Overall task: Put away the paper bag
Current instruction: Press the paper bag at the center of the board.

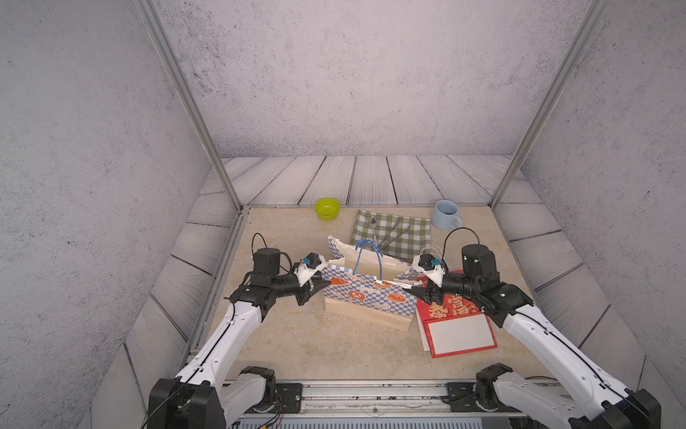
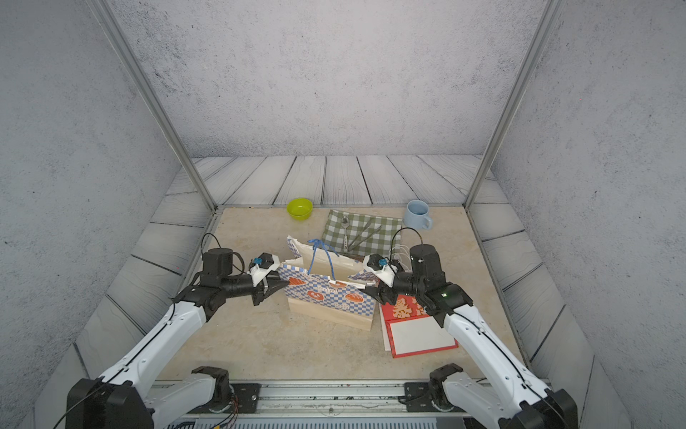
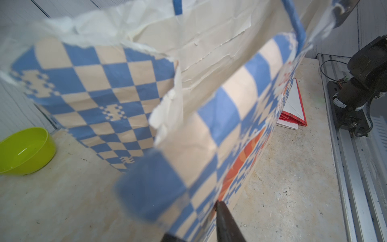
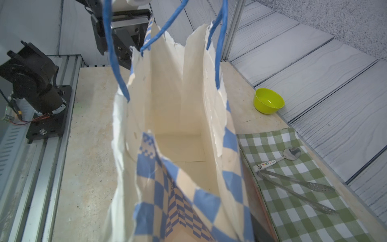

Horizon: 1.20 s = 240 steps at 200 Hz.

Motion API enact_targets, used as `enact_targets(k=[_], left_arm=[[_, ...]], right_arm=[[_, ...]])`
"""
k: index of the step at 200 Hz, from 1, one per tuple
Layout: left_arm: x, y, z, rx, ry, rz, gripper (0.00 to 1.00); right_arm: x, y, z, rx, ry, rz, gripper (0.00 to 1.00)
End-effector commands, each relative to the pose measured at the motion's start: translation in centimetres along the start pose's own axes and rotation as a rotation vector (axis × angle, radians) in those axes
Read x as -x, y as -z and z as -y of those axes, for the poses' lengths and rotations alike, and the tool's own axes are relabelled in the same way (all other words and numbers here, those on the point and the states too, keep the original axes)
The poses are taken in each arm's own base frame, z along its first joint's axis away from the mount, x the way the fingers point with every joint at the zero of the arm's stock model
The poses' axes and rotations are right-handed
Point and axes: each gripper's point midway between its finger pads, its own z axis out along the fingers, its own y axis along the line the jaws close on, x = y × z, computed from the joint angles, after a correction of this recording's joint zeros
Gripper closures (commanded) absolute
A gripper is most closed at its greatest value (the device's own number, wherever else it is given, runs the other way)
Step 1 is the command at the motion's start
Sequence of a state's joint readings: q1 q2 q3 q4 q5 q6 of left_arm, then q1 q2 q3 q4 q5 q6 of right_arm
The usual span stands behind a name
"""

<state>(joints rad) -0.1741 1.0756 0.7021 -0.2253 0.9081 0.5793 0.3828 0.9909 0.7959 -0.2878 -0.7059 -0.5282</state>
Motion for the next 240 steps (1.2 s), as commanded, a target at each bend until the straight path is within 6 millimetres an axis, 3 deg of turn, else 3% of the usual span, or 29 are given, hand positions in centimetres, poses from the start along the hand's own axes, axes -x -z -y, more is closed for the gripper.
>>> enact_targets(k=[1, 68, 166, 207, 240], left_arm=[[-0.2, -0.1, -0.2, 0.0, -0.003, -0.004, 0.74], [-0.4, 0.0, -0.5, 0.027, -0.002, -0.019, 0.73], [-0.5, 1.5, -1.8, 0.145, 0.06, -0.101, 0.55], [-0.3, 3.9, -1.3, 0.249, 0.05, -0.135, 0.33], [2.1, 6.6, -0.1, 0.33, 0.021, -0.083, 0.22]], right_arm=[[0.8, 0.4, -0.1, 0.01, 0.045, 0.012, 0.37], [0.7, 0.0, 0.2, 0.011, 0.048, 0.009, 0.53], [1.3, -0.2, 1.1, -0.012, 0.061, 0.021, 0.82], [2.6, -0.1, 1.2, 0.0, 0.07, 0.056, 0.92], [4.7, 0.8, 1.1, 0.007, 0.101, 0.093, 0.99]])
